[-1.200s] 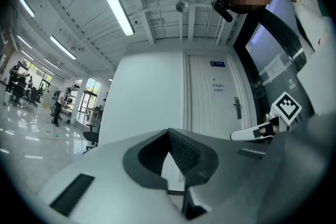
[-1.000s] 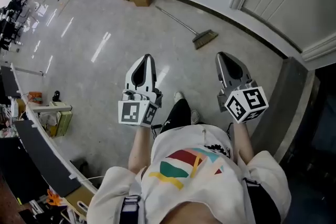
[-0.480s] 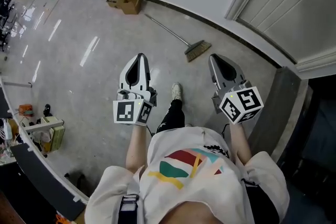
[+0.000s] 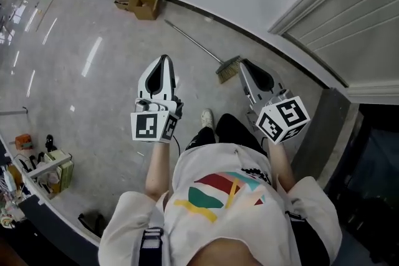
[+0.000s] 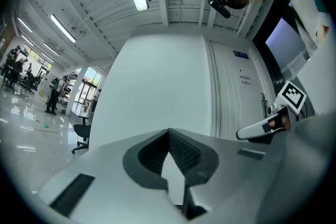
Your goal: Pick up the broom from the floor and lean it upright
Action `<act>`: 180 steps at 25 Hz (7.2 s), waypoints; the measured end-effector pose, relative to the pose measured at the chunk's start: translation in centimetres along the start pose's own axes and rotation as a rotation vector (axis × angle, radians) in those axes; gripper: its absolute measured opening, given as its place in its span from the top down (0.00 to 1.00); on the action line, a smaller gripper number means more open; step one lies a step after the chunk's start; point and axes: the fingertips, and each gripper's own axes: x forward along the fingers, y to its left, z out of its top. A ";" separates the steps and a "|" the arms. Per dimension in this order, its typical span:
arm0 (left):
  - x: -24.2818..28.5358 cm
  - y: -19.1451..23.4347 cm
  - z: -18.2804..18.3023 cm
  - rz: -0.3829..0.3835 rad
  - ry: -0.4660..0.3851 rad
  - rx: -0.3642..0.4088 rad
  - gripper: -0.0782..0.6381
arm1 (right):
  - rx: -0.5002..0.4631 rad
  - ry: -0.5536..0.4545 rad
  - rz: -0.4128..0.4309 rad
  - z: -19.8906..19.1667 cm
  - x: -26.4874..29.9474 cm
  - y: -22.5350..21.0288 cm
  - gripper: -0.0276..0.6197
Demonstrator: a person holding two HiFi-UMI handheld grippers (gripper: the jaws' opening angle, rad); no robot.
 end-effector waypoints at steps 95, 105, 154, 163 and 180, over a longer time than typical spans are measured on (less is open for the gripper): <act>36.4 56.8 -92.6 0.373 0.280 -0.082 0.83 | -0.411 0.842 0.218 -87.4 87.3 -37.5 0.79; 36.5 56.9 -91.3 0.374 0.275 -0.084 0.83 | -0.328 0.810 0.163 -85.7 87.2 -37.9 0.82; 54.5 25.0 -57.9 -0.338 -0.092 0.198 0.83 | -0.304 -0.414 -0.760 -25.4 48.7 -53.8 0.82; 53.5 25.6 -59.7 -0.303 -0.053 0.191 0.83 | -0.288 -0.449 -0.783 -24.5 47.6 -55.0 0.82; 53.8 25.3 -59.6 -0.296 -0.084 0.213 0.83 | -0.300 -0.445 -0.753 -24.0 49.3 -56.0 0.82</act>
